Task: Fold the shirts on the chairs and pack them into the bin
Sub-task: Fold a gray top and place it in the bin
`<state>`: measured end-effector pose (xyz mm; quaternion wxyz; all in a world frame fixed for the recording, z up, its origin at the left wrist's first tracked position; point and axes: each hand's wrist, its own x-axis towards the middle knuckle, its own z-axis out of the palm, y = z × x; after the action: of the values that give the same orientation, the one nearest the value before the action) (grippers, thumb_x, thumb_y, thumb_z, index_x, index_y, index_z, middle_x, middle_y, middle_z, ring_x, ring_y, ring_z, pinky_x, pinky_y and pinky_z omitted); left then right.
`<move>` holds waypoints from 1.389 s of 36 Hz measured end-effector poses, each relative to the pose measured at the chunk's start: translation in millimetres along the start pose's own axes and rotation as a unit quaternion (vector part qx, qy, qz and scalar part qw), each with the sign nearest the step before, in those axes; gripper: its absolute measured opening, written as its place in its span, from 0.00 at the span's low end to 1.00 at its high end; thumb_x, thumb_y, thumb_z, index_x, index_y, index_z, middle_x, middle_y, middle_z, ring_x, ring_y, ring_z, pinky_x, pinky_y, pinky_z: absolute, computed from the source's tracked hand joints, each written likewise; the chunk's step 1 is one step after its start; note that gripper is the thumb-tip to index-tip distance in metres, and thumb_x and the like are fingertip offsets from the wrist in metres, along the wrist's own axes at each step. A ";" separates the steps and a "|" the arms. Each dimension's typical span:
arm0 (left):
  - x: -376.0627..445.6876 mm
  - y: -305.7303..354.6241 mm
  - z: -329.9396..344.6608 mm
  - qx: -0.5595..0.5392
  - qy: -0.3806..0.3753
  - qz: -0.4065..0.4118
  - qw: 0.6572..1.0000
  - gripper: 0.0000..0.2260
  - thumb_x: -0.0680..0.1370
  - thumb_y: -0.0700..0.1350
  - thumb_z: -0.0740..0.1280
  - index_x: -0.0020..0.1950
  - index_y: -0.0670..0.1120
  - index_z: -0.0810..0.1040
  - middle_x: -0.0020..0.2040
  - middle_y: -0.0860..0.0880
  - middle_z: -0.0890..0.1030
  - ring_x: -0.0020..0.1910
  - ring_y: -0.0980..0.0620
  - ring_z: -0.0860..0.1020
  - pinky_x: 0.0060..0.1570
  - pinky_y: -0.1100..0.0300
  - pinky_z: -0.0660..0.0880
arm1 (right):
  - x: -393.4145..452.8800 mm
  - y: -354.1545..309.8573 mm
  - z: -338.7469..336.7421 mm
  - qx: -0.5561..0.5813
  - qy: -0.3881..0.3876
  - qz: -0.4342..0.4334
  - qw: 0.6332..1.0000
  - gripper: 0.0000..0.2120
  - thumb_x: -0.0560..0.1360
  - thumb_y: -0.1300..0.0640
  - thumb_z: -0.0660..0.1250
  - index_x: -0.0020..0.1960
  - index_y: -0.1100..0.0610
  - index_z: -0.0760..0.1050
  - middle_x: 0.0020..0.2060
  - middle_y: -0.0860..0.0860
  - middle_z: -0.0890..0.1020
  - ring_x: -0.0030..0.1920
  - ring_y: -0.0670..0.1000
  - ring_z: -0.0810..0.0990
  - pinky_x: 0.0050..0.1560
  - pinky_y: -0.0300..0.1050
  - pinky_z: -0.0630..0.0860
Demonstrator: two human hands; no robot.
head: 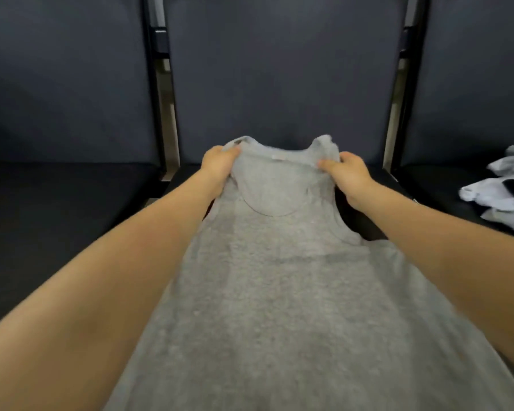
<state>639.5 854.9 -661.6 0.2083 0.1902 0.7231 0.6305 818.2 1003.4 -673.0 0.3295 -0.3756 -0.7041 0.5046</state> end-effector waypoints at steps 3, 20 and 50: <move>-19.9 26.3 -13.7 -0.163 -0.023 -0.036 0.986 0.15 0.78 0.47 0.68 0.62 0.42 0.77 0.56 0.44 0.81 0.54 0.46 0.80 0.59 0.51 0.76 | -13.5 -24.4 -13.9 0.121 -0.004 0.037 0.992 0.12 0.74 0.58 0.71 0.55 0.62 0.77 0.53 0.56 0.81 0.54 0.57 0.80 0.59 0.56 0.78; -208.0 6.8 -136.1 0.438 -0.296 0.121 0.840 0.10 0.72 0.54 0.74 0.51 0.56 0.80 0.49 0.55 0.78 0.47 0.57 0.78 0.49 0.61 0.77 | -196.9 -28.5 -56.8 -0.297 -0.341 -0.190 0.871 0.13 0.70 0.46 0.75 0.42 0.52 0.75 0.37 0.45 0.75 0.36 0.42 0.73 0.41 0.41 0.71; -176.2 -27.2 -86.1 0.482 -0.056 0.111 0.867 0.35 0.75 0.56 0.69 0.77 0.46 0.59 0.69 0.43 0.70 0.65 0.45 0.73 0.61 0.54 0.71 | -174.6 3.0 -69.2 -0.328 -0.094 0.000 0.940 0.28 0.80 0.50 0.61 0.73 0.63 0.61 0.35 0.54 0.80 0.30 0.49 0.75 0.32 0.43 0.70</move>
<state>740.7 684.9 -667.5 0.0593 0.3812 0.8983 0.2104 964.6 885.7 -671.8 0.1205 -0.4137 -0.8582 0.2790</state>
